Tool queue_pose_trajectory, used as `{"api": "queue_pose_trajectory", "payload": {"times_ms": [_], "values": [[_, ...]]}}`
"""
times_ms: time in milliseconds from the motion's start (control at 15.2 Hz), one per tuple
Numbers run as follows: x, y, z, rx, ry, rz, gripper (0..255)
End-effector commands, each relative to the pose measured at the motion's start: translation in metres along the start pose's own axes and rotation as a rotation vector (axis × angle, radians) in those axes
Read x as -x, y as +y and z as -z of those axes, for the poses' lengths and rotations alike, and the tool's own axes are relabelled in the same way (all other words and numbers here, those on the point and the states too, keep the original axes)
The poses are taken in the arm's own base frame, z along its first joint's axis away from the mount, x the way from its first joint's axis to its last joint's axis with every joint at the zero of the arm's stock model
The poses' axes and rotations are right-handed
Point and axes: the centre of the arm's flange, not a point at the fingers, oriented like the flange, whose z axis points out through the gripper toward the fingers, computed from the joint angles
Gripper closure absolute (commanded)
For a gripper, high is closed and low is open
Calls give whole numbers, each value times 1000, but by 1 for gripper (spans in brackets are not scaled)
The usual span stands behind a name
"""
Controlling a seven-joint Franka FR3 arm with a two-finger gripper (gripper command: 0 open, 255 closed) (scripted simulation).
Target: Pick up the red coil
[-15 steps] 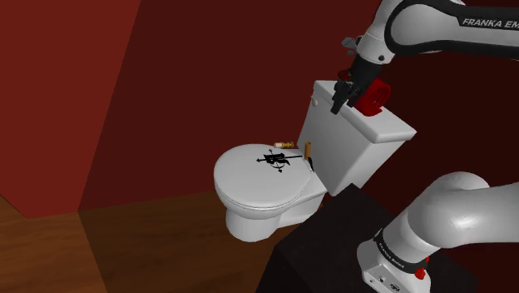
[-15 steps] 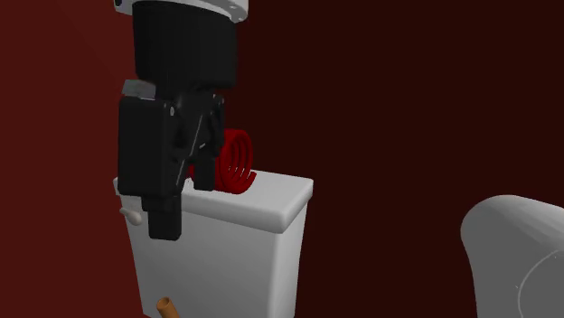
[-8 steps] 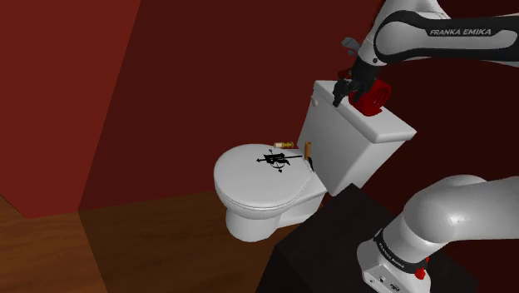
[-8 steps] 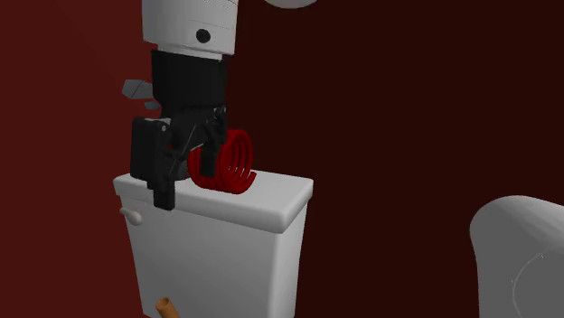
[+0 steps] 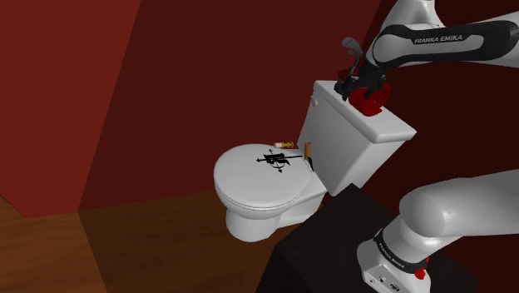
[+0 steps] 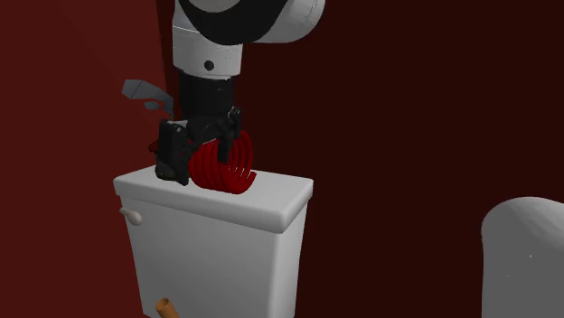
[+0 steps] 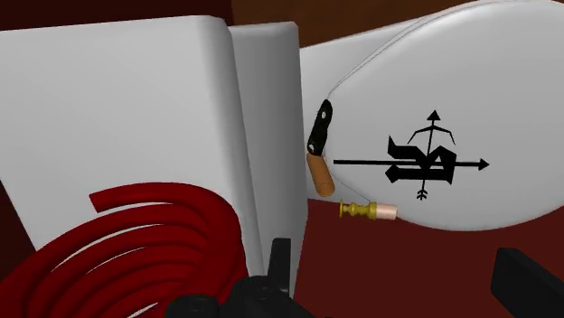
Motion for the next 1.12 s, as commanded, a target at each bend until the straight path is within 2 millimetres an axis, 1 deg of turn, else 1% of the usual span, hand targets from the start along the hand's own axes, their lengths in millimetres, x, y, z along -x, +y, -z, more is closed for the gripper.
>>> {"api": "queue_pose_trajectory", "payload": {"times_ms": [0, 330, 396, 792, 858, 990, 1056], "values": [[-8, 23, -7, 26, 18, -62, 0], [-23, 74, -21, 88, 60, -215, 0], [-23, 74, -21, 89, 60, -216, 0], [-15, 71, -51, 89, 60, -216, 0], [-12, 70, -59, 89, 60, -216, 0], [-12, 70, -59, 89, 60, -216, 0], [-12, 70, -59, 89, 60, -216, 255]]}}
